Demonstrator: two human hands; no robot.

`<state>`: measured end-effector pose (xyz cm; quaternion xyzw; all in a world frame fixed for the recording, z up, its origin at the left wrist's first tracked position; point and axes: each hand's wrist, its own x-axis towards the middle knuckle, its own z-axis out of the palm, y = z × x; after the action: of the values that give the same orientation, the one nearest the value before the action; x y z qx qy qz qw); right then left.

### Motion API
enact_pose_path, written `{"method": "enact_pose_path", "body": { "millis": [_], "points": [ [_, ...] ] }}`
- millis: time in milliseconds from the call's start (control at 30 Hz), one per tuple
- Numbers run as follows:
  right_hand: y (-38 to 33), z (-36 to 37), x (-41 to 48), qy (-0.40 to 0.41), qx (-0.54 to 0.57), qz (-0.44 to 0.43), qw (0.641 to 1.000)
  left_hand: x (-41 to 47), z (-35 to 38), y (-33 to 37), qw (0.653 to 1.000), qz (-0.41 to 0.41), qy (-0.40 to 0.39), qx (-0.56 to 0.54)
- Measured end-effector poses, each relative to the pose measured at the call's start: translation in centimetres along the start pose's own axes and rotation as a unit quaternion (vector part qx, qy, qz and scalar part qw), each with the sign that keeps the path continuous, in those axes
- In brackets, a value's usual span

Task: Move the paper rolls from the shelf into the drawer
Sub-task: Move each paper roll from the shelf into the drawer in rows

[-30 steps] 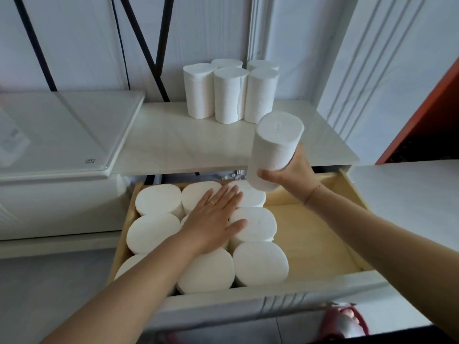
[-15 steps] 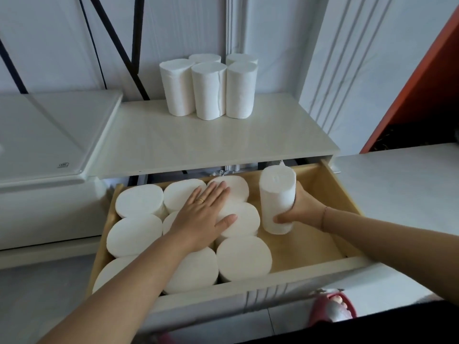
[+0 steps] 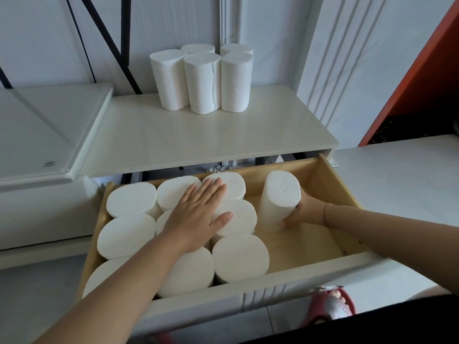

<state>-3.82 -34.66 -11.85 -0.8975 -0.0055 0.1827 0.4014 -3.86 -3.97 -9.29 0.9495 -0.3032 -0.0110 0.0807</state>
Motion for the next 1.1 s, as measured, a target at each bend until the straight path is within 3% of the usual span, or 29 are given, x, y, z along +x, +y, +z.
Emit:
{"method": "enact_pose_path", "body": {
  "millis": [133, 233, 300, 467, 700, 800, 967, 1100],
  "points": [
    [-0.8, -3.1, -0.5, -0.114, 0.109, 0.061, 0.986, 0.1, 0.1, -0.1, 1.0, -0.001, -0.004, 0.007],
    [-1.7, -5.2, -0.7, -0.128, 0.179, 0.062, 0.974, 0.6, 0.0, 0.1, 1.0, -0.001, -0.013, 0.017],
    [-2.5, -5.3, -0.4, -0.11, 0.208, 0.063, 0.97, 1.4, 0.0, 0.6, 1.0, -0.003, -0.018, 0.02],
    [-4.3, -3.5, 0.4, -0.012, 0.139, 0.133, 0.981, 3.6, 0.0, 2.6, 0.999, 0.01, -0.031, -0.001],
    [-5.1, -2.1, -0.8, 0.008, 0.174, 0.196, 0.965, 4.1, 0.2, 3.0, 1.0, 0.014, -0.02, 0.003],
    [-5.6, -0.8, -0.8, 0.048, 0.272, 0.229, 0.933, 4.0, 0.3, 3.0, 1.0, 0.014, -0.013, 0.003],
    [-7.1, 1.5, 0.1, 0.1, 0.478, 0.242, 0.838, 4.0, 0.4, 3.0, 1.0, 0.014, -0.001, 0.007],
    [-8.0, 2.0, 0.7, 0.106, 0.522, 0.226, 0.816, 4.1, 0.5, 3.0, 1.0, 0.014, 0.006, 0.006]
  ]
}}
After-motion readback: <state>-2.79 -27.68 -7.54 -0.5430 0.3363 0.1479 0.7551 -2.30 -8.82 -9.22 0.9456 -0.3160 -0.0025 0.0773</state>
